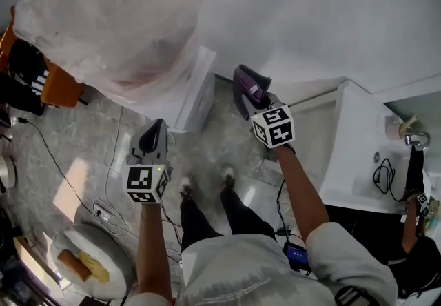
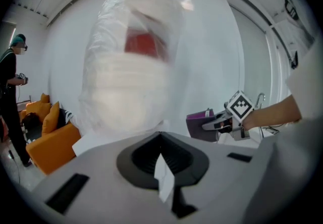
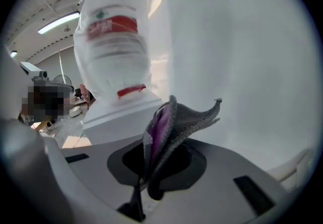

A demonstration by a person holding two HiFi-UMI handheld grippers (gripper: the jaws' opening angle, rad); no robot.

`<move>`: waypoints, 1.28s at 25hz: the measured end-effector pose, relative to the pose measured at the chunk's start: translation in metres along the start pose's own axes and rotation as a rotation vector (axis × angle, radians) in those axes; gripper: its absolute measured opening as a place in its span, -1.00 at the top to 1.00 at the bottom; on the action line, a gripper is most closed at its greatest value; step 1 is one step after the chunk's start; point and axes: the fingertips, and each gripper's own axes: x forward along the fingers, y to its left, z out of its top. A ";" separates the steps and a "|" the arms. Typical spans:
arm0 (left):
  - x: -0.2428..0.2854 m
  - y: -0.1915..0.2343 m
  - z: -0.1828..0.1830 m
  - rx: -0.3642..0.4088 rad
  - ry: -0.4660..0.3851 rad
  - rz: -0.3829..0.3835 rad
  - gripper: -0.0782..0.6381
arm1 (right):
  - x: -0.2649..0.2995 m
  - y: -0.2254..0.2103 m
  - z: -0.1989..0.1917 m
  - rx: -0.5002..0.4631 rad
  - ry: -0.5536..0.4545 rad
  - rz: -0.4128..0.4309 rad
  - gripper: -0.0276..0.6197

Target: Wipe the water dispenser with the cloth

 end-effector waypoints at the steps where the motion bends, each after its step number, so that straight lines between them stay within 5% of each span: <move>1: 0.000 0.002 -0.008 -0.009 0.009 0.016 0.74 | 0.014 -0.003 -0.006 -0.015 0.014 -0.003 0.74; 10: 0.003 0.008 -0.087 -0.118 0.110 0.123 0.74 | 0.131 0.002 -0.088 0.043 0.211 0.066 0.74; 13: 0.004 0.008 -0.099 -0.137 0.125 0.131 0.74 | 0.159 0.005 -0.101 0.154 0.211 0.089 0.74; 18: 0.012 0.012 -0.116 -0.139 0.129 0.130 0.74 | 0.206 -0.021 -0.139 0.282 0.219 -0.025 0.74; 24: 0.021 0.022 -0.152 -0.102 0.194 0.108 0.74 | 0.254 -0.006 -0.145 0.163 0.083 0.058 0.74; 32: 0.025 0.010 -0.179 -0.098 0.205 0.034 0.73 | 0.247 0.028 -0.133 0.245 -0.072 0.222 0.74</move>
